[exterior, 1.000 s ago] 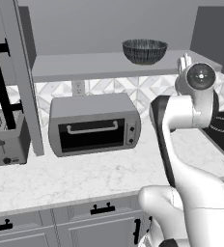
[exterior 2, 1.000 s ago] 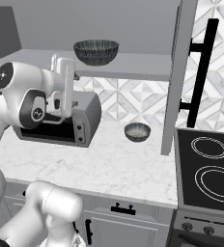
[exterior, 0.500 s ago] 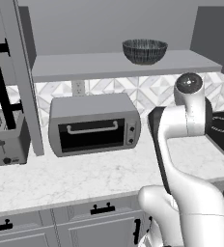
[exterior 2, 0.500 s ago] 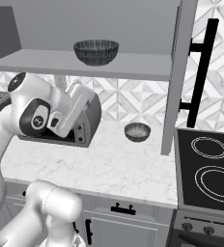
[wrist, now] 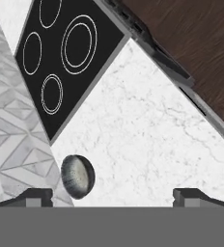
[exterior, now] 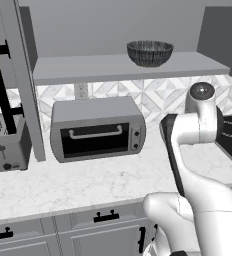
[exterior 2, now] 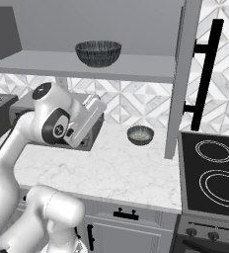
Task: Pick up the bowls on the counter and stack them on top of one another in the open cabinet. Place the smaller bowl on top of the larger bowl.
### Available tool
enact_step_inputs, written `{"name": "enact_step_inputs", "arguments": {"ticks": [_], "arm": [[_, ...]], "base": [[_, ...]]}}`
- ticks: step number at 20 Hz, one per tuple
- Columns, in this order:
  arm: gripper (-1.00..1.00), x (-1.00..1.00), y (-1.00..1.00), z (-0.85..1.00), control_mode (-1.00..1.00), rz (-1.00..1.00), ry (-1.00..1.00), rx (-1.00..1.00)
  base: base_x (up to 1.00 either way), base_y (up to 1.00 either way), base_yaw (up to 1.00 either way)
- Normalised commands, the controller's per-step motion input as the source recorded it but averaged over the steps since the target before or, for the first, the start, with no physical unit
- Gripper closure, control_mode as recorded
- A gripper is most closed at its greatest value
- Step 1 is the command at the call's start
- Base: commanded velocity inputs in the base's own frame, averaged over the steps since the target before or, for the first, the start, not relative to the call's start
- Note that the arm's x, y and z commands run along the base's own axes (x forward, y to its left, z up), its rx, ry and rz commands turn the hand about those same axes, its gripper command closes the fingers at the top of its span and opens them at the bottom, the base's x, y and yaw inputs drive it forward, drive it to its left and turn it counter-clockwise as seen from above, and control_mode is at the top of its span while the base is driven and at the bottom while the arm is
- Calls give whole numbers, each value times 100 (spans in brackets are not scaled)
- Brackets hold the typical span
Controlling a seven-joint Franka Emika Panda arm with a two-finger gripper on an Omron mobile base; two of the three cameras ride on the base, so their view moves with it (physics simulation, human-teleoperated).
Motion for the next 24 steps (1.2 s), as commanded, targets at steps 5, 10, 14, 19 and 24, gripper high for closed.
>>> {"name": "enact_step_inputs", "arguments": {"ticks": [5,10,14,19,24], "arm": [[-100,57,-2,-52,-100,0,7,1],[-100,62,-1,-43,-100,0,10,1],[-100,50,-13,-35,-100,0,11,2],[-100,43,-21,-27,-100,0,7,5],[-100,39,-15,-30,-100,0,4,4]], "base": [[0,0,0],[0,0,0],[0,0,0],[0,0,0],[0,0,0]]}}
